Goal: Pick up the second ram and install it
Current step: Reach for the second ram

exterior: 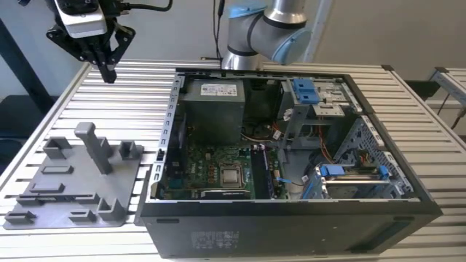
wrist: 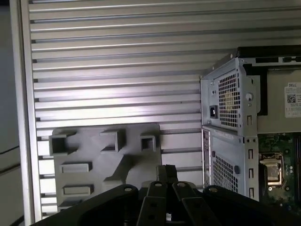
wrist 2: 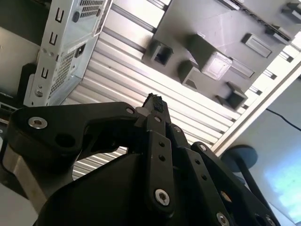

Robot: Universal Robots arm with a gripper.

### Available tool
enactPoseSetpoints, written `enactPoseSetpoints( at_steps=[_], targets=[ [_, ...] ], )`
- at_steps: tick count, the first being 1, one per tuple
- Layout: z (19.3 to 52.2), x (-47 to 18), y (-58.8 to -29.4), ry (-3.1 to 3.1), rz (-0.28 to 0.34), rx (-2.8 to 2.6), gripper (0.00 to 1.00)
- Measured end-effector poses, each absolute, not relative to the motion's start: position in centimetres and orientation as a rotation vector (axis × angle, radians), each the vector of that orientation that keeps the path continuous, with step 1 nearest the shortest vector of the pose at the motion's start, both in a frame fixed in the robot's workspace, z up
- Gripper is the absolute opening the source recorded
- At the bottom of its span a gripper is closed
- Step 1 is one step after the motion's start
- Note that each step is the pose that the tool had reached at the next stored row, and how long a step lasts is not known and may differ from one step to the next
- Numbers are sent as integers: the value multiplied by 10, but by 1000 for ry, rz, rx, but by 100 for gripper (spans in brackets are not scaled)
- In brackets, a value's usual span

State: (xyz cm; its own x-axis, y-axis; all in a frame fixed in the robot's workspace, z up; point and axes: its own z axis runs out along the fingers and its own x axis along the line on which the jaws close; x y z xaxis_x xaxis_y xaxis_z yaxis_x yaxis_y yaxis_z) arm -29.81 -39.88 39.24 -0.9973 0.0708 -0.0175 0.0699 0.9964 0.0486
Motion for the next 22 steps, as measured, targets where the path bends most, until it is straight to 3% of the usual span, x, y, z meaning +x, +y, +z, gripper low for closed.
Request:
enactPoseSetpoints(
  at_steps=[22],
  targets=[
    [392,-356,-399,3120,75,110,11]
  ],
)
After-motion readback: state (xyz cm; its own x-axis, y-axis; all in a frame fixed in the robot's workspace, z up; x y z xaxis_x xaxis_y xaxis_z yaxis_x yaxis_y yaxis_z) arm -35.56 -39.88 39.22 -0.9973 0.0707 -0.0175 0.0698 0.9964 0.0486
